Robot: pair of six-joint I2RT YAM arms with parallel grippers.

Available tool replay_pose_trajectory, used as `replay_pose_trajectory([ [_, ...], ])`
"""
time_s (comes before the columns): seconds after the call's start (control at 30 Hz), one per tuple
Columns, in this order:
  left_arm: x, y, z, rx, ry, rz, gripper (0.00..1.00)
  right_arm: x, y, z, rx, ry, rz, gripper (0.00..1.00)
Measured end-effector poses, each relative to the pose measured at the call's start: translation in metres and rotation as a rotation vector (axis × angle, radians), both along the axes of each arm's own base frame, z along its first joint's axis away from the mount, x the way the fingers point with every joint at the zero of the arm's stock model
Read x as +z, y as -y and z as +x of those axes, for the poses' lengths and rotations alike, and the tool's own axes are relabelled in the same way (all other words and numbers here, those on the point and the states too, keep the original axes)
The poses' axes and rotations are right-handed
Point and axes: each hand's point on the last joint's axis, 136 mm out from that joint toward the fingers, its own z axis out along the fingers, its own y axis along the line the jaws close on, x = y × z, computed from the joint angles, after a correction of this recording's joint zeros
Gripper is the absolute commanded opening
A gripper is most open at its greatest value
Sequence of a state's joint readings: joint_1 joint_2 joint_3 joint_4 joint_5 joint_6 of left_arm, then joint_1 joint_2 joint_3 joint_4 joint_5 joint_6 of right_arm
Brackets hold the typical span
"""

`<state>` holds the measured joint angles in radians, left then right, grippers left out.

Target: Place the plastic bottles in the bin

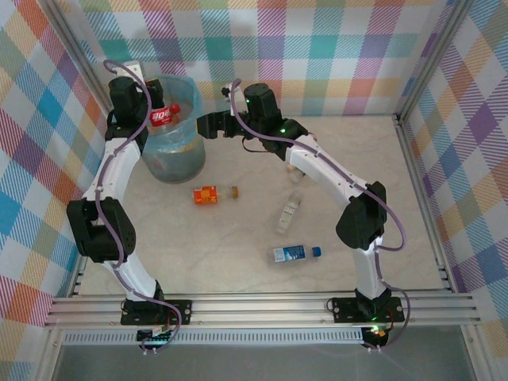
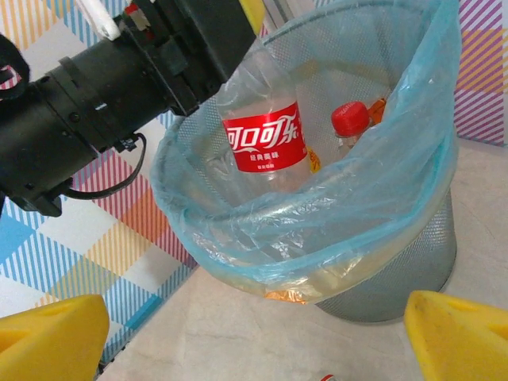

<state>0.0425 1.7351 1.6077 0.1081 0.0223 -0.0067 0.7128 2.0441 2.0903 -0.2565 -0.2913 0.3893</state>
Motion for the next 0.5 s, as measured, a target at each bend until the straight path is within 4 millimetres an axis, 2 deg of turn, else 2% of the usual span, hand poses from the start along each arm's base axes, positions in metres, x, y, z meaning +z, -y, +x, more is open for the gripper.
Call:
replay_pose_trajectory([
  [0.07,0.007,0.002,-0.005,-0.013,0.022,0.004,0.28,0.0,0.0,-0.001,0.005,-0.004,0.003,0.96],
  [0.17,0.014,0.006,-0.013,-0.034,0.041,0.011,0.46,0.0,-0.001,-0.002,0.008,-0.016,0.009,0.96],
  [0.33,0.028,0.014,-0.022,-0.076,0.068,0.024,0.46,-0.002,-0.001,-0.004,0.014,-0.031,0.007,0.96],
  [0.5,0.048,0.022,-0.039,-0.122,0.105,0.025,0.41,-0.004,-0.001,-0.006,0.02,-0.047,0.003,0.96],
])
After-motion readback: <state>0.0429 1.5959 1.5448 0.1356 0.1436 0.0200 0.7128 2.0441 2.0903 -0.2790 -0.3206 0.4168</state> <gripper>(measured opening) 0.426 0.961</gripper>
